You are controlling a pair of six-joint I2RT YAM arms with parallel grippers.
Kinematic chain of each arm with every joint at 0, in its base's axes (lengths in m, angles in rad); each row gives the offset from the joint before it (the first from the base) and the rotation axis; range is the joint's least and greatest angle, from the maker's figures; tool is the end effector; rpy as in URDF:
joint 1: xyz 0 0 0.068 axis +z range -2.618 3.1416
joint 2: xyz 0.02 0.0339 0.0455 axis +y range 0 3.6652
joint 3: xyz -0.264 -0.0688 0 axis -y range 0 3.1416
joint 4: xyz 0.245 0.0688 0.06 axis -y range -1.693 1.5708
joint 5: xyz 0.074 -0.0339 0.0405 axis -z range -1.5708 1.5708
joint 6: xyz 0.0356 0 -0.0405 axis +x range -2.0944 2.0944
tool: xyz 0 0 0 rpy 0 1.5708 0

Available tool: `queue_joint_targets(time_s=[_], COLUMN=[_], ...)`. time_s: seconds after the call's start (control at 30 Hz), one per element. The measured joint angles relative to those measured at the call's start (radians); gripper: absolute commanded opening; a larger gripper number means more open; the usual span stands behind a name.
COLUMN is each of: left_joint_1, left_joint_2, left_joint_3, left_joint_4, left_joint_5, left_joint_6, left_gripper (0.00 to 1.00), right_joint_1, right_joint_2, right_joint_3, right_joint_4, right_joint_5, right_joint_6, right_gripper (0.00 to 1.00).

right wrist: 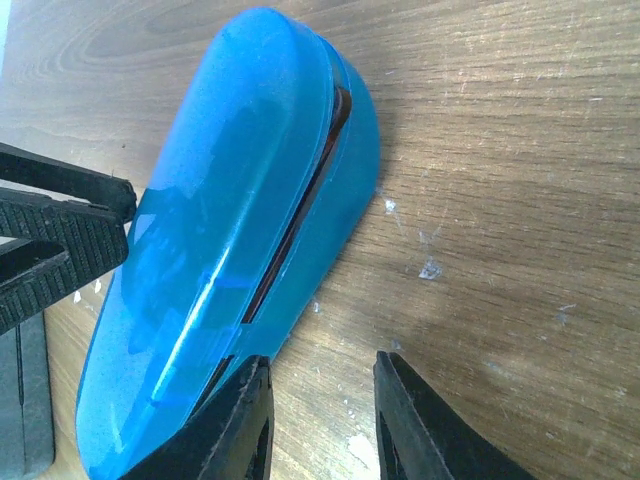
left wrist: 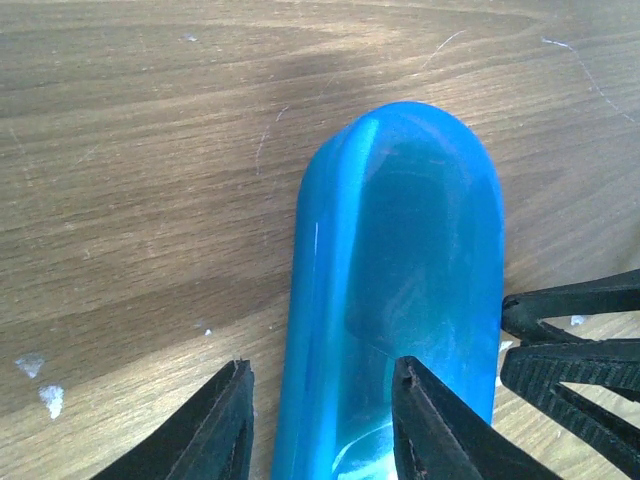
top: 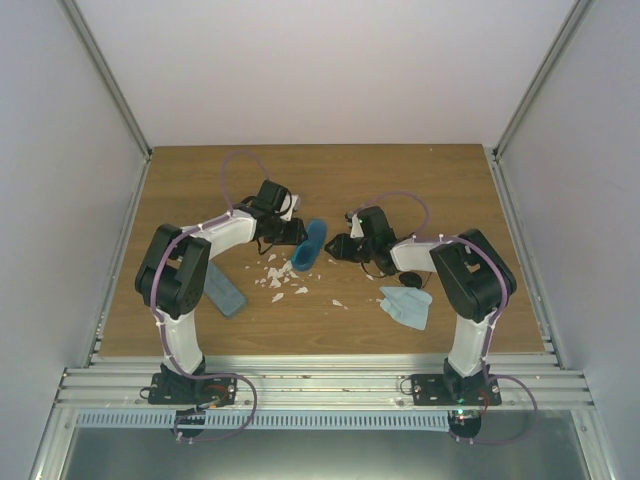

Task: Organize the sunglasses
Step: Close the sunglasses case at the center of the board.

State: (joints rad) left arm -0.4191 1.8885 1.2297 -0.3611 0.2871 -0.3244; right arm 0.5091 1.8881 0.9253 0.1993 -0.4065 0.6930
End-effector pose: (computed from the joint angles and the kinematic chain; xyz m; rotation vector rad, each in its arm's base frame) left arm 0.3517 -0.1677 0.1696 0.2346 2.6531 -0.6316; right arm 0.3150 0.1920 0.1237 0.0104 2.5110 1.0293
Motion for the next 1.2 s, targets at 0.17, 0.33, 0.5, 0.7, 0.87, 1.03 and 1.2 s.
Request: queue_joint_targets(time_s=[0.17, 0.33, 0.5, 0.7, 0.87, 1.03, 1.2], left_joint_1=[0.0, -0.001, -0.003, -0.004, -0.004, -0.004, -0.004], left_joint_2=[0.0, 0.002, 0.009, 0.012, 0.012, 0.012, 0.012], left_joint_3=[-0.001, -0.016, -0.027, -0.032, -0.042, -0.045, -0.047], left_joint_4=[-0.004, -0.004, 0.0, 0.017, 0.045, 0.055, 0.059], left_joint_5=[0.02, 0.074, 0.122, 0.134, 0.139, 0.139, 0.139], left_joint_6=[0.003, 0.013, 0.031, 0.049, 0.051, 0.051, 0.051], left_gripper=[0.48, 0.52, 0.46, 0.42, 0.41, 0.41, 0.41], right_joint_1=[0.0, -0.002, -0.013, -0.016, -0.016, -0.016, -0.014], right_joint_2=[0.0, 0.0, -0.013, -0.008, 0.039, 0.083, 0.108], right_joint_3=[0.0, 0.0, 0.002, 0.082, 0.188, 0.242, 0.253], right_joint_4=[0.003, 0.003, -0.002, -0.048, -0.08, -0.121, -0.159], right_joint_5=[-0.003, 0.0, 0.014, 0.045, 0.075, 0.095, 0.114], right_joint_6=[0.0, 0.001, 0.005, -0.005, -0.014, -0.027, -0.031], right_gripper=[0.3, 0.32, 0.45, 0.56, 0.54, 0.53, 0.53])
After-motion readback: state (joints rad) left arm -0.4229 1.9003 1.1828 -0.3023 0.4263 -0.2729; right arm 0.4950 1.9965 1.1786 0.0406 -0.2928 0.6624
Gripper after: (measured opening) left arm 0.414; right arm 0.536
